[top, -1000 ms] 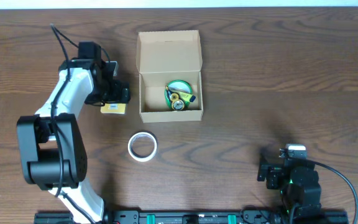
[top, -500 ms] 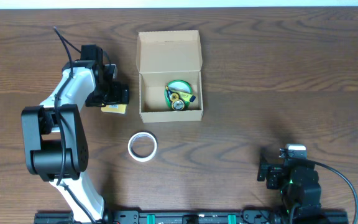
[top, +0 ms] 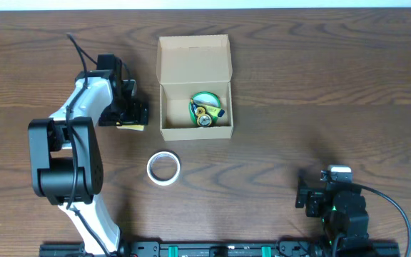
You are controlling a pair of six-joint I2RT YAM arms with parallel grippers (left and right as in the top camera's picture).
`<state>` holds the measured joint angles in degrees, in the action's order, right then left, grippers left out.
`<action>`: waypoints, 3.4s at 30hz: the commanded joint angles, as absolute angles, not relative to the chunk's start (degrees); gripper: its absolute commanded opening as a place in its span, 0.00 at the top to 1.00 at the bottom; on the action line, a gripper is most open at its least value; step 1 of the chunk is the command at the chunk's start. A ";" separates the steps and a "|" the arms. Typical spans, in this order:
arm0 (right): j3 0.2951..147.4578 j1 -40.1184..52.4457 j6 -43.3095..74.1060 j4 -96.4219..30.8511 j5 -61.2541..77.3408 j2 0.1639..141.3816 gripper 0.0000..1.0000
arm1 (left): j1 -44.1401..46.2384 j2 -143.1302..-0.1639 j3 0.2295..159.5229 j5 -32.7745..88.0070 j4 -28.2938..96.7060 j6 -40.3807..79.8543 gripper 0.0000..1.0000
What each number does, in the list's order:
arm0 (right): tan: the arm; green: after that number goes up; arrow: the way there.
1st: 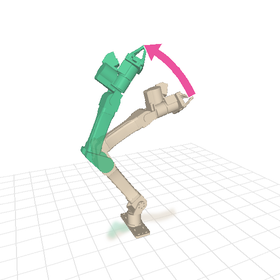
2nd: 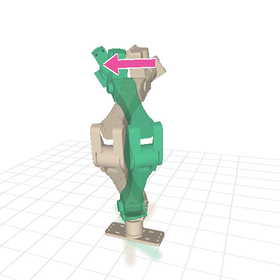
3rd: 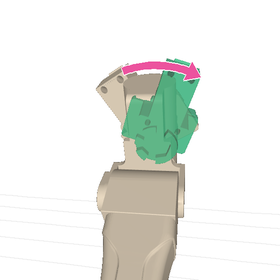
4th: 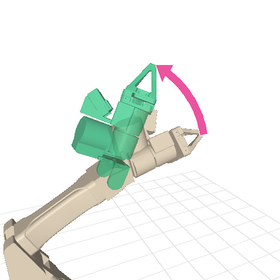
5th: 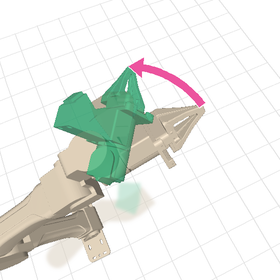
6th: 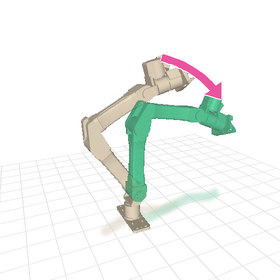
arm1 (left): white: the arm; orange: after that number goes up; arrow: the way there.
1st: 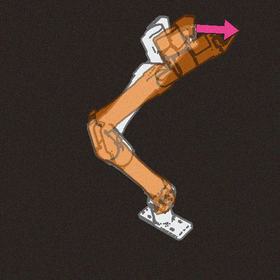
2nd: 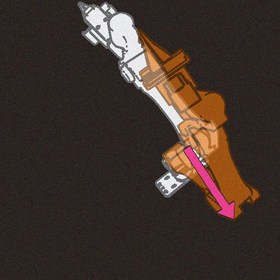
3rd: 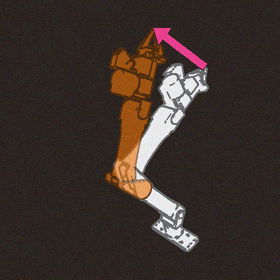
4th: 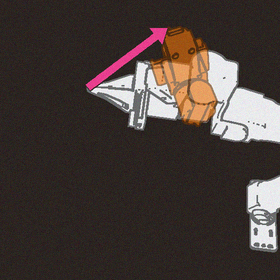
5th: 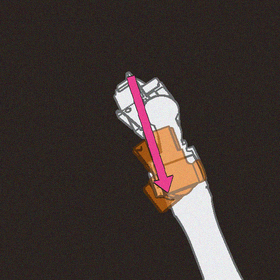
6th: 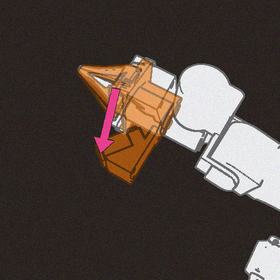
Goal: Pack container
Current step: 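Reach the left gripper to the yellow sticky-note pad and grasp it, then lift the sticky-note pad into the box and release it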
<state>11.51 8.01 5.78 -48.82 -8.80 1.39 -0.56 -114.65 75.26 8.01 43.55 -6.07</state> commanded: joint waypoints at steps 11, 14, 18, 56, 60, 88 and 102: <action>11.11 7.53 5.06 -49.04 -8.97 1.06 0.01 | 1.65 -116.29 75.92 3.84 41.50 -7.73 0.12; 11.11 7.53 5.06 -49.04 -8.97 1.06 0.01 | 1.65 -116.81 75.92 3.88 41.34 -7.66 0.23; 11.11 7.53 5.06 -49.04 -8.97 1.06 0.01 | 1.65 -116.86 75.92 3.92 41.34 -7.44 0.36; 11.11 7.53 5.06 -49.04 -8.97 1.06 0.01 | 20.43 -88.77 75.99 5.98 37.17 0.08 0.38; 11.11 7.53 5.06 -49.04 -8.97 1.06 0.01 | 22.11 -94.85 75.99 6.50 37.17 3.53 0.39; 11.11 7.53 5.06 -49.04 -8.97 1.06 0.01 | 22.15 -102.54 75.99 7.09 35.99 7.75 0.04; 11.11 7.53 5.06 -49.04 -8.97 1.06 0.01 | 25.89 -83.13 81.25 -3.55 50.76 21.47 0.00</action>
